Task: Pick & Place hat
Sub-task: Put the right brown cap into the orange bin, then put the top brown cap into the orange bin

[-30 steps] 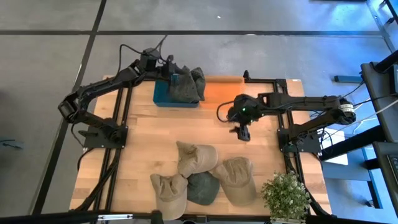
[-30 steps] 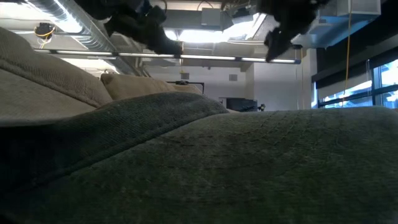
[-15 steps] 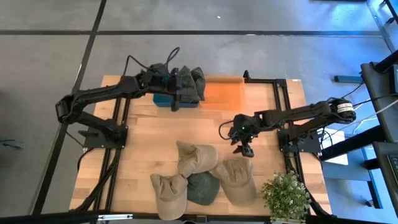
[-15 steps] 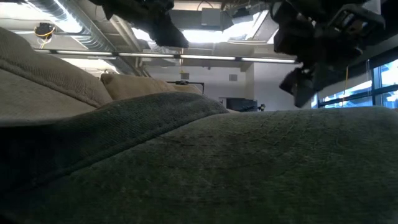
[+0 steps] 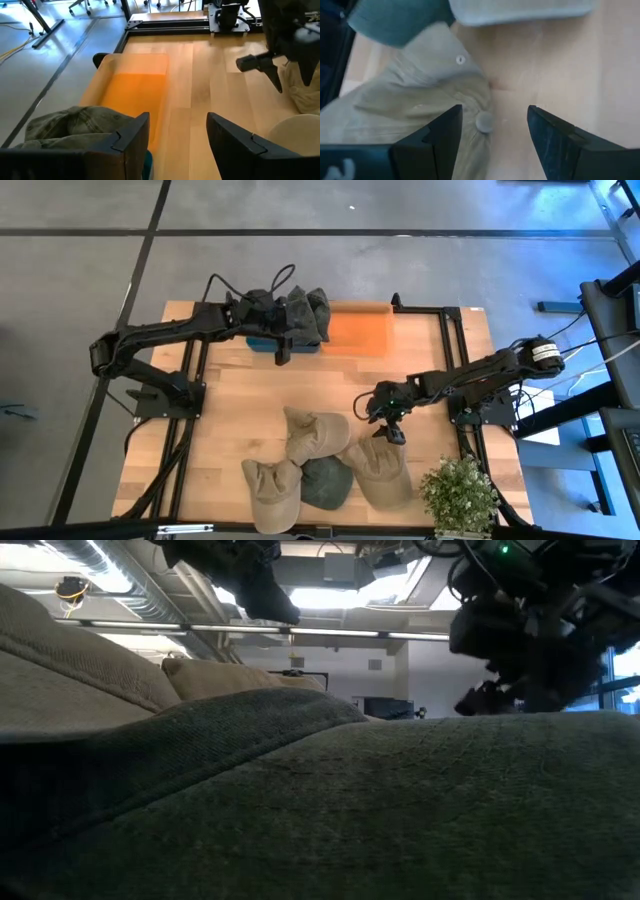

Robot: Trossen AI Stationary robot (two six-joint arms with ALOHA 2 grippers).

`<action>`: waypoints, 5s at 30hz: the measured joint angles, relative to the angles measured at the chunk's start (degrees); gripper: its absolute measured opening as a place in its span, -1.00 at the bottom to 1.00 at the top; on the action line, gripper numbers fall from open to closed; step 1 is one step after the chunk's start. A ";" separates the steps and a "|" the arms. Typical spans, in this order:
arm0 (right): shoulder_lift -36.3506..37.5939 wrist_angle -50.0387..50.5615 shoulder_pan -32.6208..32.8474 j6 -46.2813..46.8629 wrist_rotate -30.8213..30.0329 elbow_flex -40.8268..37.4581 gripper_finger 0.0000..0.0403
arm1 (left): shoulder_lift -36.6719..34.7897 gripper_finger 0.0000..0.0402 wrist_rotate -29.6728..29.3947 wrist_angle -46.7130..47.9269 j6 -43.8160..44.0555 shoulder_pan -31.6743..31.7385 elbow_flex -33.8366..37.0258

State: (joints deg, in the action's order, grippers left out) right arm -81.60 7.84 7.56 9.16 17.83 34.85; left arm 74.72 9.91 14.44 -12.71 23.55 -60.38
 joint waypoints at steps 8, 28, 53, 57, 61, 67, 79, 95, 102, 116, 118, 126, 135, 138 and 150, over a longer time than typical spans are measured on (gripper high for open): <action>-5.28 -1.76 1.70 4.27 1.19 0.59 0.09 | 0.02 -0.06 0.00 0.09 0.00 0.00 0.00; 2.14 5.06 -1.65 7.18 7.77 4.55 -0.83 | 0.07 -0.06 0.15 2.36 -0.33 -0.33 0.00; 12.15 35.96 -20.11 3.90 -56.11 43.45 -0.84 | 0.07 -0.06 2.14 2.58 -0.04 -0.33 0.00; 9.01 34.00 -23.54 4.33 -55.80 43.45 -0.84 | 0.07 -0.05 2.10 3.82 -0.41 -0.32 0.00; 4.21 33.63 -25.98 6.37 -55.68 43.41 -0.84 | 0.07 -0.06 2.12 5.63 -0.50 -0.33 0.02; -3.15 33.07 -29.17 7.21 -57.99 43.32 -0.83 | 0.07 -0.06 2.12 6.14 -0.50 -0.33 0.02; -10.97 36.21 -31.98 11.40 -51.53 43.32 -0.82 | 0.07 -0.05 2.14 6.61 -0.59 -0.33 0.02; -15.06 33.01 -36.87 11.62 -43.07 43.32 -0.81 | 0.78 -0.06 2.11 6.47 -0.48 -0.75 0.02; -15.06 37.06 -37.21 11.29 -43.24 43.32 -0.79 | 3.16 -0.06 2.05 6.50 -0.73 -2.32 0.02; -15.06 49.02 -37.36 9.08 -57.17 43.32 -0.54 | 3.56 -0.05 1.62 6.36 -0.58 -2.56 0.02; -15.06 49.08 -37.36 7.63 -56.74 43.32 -0.54 | 3.56 -0.05 1.62 6.34 -0.48 -2.56 0.02; -15.04 47.72 -37.33 5.14 -53.25 43.32 -0.53 | 3.56 -0.05 1.62 6.36 0.13 -2.56 0.02; -14.84 49.83 -37.30 5.33 -53.52 45.47 -0.27 | 2.83 -0.07 1.62 6.84 2.50 -2.40 0.02; -14.82 52.58 -35.39 5.70 -54.63 48.07 -0.20 | 1.19 -0.07 1.62 6.76 3.47 -2.38 0.02; -12.79 47.39 -18.02 -0.43 -56.63 42.90 -0.18 | -0.68 -0.06 1.93 8.00 13.17 -7.55 4.18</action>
State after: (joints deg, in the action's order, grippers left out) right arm -94.39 55.23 -10.46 8.73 -38.80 77.75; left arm 74.04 11.84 22.43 0.46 16.00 -56.20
